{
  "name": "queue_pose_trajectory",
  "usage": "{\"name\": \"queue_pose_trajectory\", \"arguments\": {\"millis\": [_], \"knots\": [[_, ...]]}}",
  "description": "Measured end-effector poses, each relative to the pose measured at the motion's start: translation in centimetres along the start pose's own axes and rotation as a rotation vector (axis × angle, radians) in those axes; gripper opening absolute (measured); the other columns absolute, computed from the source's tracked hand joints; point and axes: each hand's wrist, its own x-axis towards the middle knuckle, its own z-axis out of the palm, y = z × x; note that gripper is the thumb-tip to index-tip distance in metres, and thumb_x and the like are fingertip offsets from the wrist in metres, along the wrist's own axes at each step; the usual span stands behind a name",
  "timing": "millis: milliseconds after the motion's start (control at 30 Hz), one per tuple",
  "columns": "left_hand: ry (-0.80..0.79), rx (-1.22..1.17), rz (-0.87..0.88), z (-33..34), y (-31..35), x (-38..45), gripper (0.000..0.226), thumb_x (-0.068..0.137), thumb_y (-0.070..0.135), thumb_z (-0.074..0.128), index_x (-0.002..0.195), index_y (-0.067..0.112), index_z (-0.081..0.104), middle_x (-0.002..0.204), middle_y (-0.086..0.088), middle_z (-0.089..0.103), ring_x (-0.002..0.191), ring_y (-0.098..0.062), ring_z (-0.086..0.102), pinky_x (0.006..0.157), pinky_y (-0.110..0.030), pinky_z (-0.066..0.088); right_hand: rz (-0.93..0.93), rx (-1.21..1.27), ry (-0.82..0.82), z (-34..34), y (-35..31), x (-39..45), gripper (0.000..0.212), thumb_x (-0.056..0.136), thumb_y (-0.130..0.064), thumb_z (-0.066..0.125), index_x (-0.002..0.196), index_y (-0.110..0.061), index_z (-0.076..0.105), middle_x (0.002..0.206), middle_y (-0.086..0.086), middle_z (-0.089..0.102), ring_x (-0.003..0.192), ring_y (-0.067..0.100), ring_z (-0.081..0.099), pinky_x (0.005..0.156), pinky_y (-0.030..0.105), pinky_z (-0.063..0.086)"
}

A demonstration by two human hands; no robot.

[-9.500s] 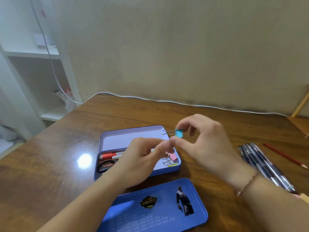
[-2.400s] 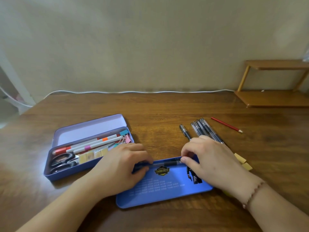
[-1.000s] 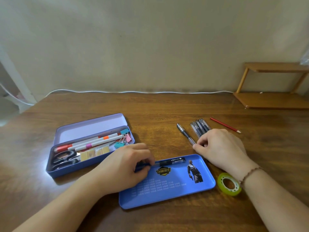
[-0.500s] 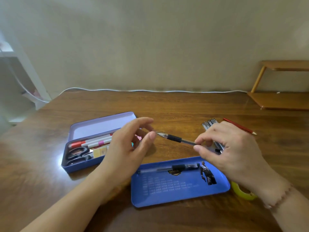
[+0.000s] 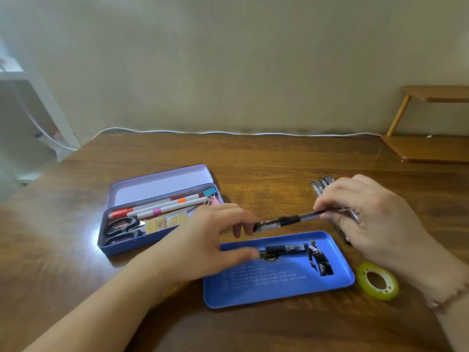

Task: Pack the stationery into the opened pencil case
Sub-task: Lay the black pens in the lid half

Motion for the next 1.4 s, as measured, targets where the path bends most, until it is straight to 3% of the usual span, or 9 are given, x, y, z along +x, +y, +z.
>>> {"name": "queue_pose_trajectory", "arguments": {"millis": [100,200,367,733,900,1133,1233,1333,1400], "knots": [[-0.085,0.2,0.024,0.2,-0.5,0.0,0.027,0.083,0.047,0.07,0.107,0.036,0.065,0.103,0.021,0.059,0.096,0.002,0.054,0.08,-0.015,0.047,0.041,0.022,-0.046,-0.3,0.8,0.0,0.02,0.078,-0.016,0.073,0.084,-0.033,0.063,0.084,-0.018,0.06,0.081,0.013,0.051,0.065,0.035,0.048],[-0.126,0.228,0.021,0.2,-0.6,0.1,0.012,0.083,0.037,0.073,0.094,0.034,0.07,0.098,0.019,0.063,0.088,0.003,0.055,0.072,-0.007,0.041,-0.004,0.032,-0.16,-0.2,0.6,-0.1,0.022,0.078,-0.02,0.074,0.083,-0.038,0.062,0.083,-0.023,0.058,0.084,0.004,0.051,0.067,0.029,0.048],[-0.117,0.158,-0.066,0.0,-0.7,0.4,0.008,0.083,0.026,0.074,0.089,0.032,0.072,0.086,0.02,0.066,0.08,-0.002,0.061,0.069,-0.018,0.051,-0.082,0.063,-0.248,0.8,-0.5,-0.3,0.016,0.079,-0.027,0.075,0.083,-0.037,0.063,0.084,-0.023,0.059,0.082,0.006,0.053,0.068,0.031,0.049],[-0.184,0.061,-0.139,-0.3,-0.8,0.3,0.016,0.089,0.021,0.068,0.096,0.035,0.072,0.093,0.02,0.064,0.089,-0.008,0.061,0.076,-0.023,0.05,-0.033,0.045,-0.257,4.0,-2.7,-0.3,0.01,0.078,-0.043,0.07,0.083,-0.034,0.07,0.081,-0.022,0.062,0.08,0.004,0.052,0.07,0.021,0.043],[-0.236,0.131,-0.102,-0.6,-0.4,0.3,0.013,0.086,0.036,0.069,0.1,0.036,0.067,0.096,0.019,0.058,0.086,-0.005,0.057,0.07,-0.014,0.046,0.023,0.022,-0.222,4.6,-3.4,-0.1,0.013,0.08,-0.046,0.065,0.084,-0.034,0.069,0.074,-0.02,0.061,0.076,0.003,0.051,0.067,0.018,0.041],[-0.201,0.189,-0.088,-0.6,-0.3,0.2,0.013,0.081,0.036,0.074,0.091,0.035,0.066,0.085,0.027,0.05,0.076,0.004,0.054,0.063,-0.004,0.037,0.099,0.062,-0.24,4.3,-3.5,0.0,0.018,0.076,-0.052,0.067,0.081,-0.035,0.065,0.068,-0.02,0.058,0.078,0.002,0.05,0.063,0.018,0.041],[-0.184,0.198,-0.094,-0.6,-0.2,0.2,0.011,0.08,0.036,0.074,0.085,0.034,0.064,0.082,0.028,0.049,0.075,0.006,0.052,0.062,-0.005,0.036,0.214,0.107,-0.205,2.3,-2.3,0.4,0.015,0.075,-0.049,0.068,0.077,-0.034,0.067,0.067,-0.019,0.061,0.077,0.001,0.054,0.061,0.018,0.043],[-0.178,0.196,-0.114,-0.6,-0.3,0.2,0.011,0.081,0.034,0.073,0.081,0.033,0.063,0.082,0.025,0.05,0.078,0.007,0.052,0.063,-0.005,0.038,0.429,0.055,-0.077,0.4,0.3,0.6,0.013,0.077,-0.035,0.073,0.067,-0.033,0.065,0.061,-0.012,0.064,0.063,0.003,0.058,0.057,0.031,0.049],[-0.173,0.198,-0.117,-0.5,-0.2,0.2,0.012,0.081,0.033,0.073,0.081,0.032,0.062,0.083,0.024,0.052,0.08,0.007,0.051,0.064,-0.005,0.038,0.566,-0.061,-0.153,-0.1,1.5,0.7,0.018,0.079,-0.035,0.074,0.064,-0.033,0.064,0.058,-0.009,0.063,0.058,0.005,0.058,0.052,0.029,0.046]]}}
